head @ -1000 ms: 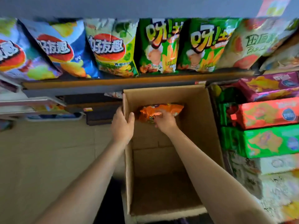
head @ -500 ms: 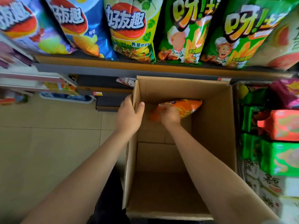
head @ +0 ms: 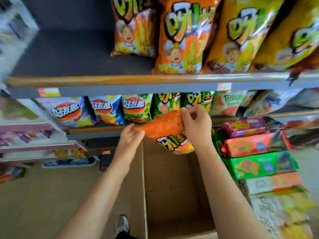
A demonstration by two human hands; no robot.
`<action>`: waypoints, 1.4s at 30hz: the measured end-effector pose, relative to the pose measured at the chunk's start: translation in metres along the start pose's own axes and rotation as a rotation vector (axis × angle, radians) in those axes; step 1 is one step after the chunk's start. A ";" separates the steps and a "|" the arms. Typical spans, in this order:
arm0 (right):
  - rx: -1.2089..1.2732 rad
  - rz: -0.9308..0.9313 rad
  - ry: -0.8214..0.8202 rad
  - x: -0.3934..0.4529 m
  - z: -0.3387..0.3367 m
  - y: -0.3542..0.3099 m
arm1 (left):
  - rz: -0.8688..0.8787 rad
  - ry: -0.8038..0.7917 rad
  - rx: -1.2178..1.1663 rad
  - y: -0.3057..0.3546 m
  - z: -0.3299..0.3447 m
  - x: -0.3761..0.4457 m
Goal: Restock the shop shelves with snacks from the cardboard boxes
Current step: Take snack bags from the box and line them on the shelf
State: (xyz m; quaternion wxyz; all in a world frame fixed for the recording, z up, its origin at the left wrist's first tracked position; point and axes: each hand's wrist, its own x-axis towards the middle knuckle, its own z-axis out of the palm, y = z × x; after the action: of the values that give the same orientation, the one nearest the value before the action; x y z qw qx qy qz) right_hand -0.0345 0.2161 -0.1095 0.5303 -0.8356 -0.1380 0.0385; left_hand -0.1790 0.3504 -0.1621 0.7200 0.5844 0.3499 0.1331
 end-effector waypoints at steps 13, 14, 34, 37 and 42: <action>0.355 -0.103 -0.124 -0.007 0.013 -0.151 | 0.276 -0.075 -0.036 0.135 -0.062 -0.026; 0.297 -0.133 -0.251 -0.010 0.019 -0.156 | 0.308 -0.062 -0.040 0.145 -0.069 -0.019; 0.039 -0.131 -0.252 0.058 0.081 -0.144 | 0.368 -0.020 0.461 0.202 -0.055 0.096; -0.004 -0.076 -0.170 0.063 0.083 -0.144 | 0.323 -0.014 0.517 0.212 -0.044 0.103; 0.004 -0.107 0.104 0.060 0.070 -0.135 | 0.302 -0.051 0.603 0.214 -0.032 0.111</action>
State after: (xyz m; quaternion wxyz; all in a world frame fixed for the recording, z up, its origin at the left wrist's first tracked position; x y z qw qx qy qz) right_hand -0.0171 0.3482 -0.0137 0.5400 -0.8267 -0.1544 -0.0332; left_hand -0.0733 0.5012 -0.0032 0.4954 0.8195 0.2647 0.1140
